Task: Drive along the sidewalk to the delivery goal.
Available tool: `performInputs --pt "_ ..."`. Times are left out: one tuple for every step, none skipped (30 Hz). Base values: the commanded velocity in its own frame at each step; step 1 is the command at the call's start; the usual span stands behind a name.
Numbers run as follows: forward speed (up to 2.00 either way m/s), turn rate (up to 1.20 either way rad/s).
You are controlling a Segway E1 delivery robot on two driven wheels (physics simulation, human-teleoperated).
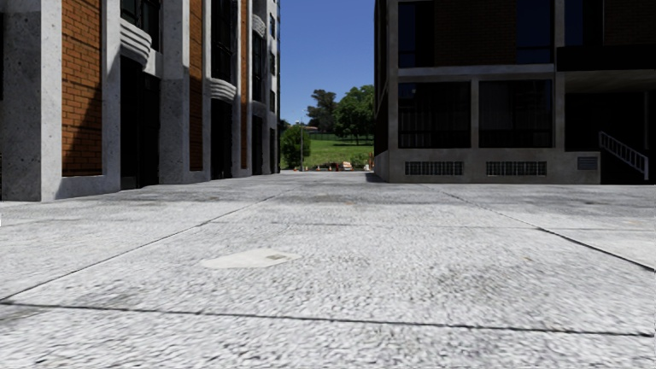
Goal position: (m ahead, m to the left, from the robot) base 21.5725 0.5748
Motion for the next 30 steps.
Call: performInputs --pt "1.54 0.35" --pt "1.54 0.35" --pt "1.55 0.35" --pt "1.55 0.35" --pt "1.57 0.27" --pt "1.59 0.00" --pt "1.78 0.00" --pt "1.94 0.00" --pt "1.98 0.00" --pt "1.99 0.00" --pt "2.00 0.00" --pt "2.00 0.00" --pt "2.00 0.00" --pt "2.00 0.00" --pt "2.00 0.00" --pt "2.00 0.00" --pt "2.00 0.00" --pt "2.00 0.00" --pt "2.00 0.00" --pt "2.00 0.00" --pt "2.00 0.00" --pt "2.00 0.00" --pt "2.00 0.00" --pt "2.00 0.00" --pt "2.00 0.00" --pt "2.00 0.00" --pt "2.00 0.00" --pt "2.00 0.00" --pt "2.00 0.00" --pt "2.00 0.00"
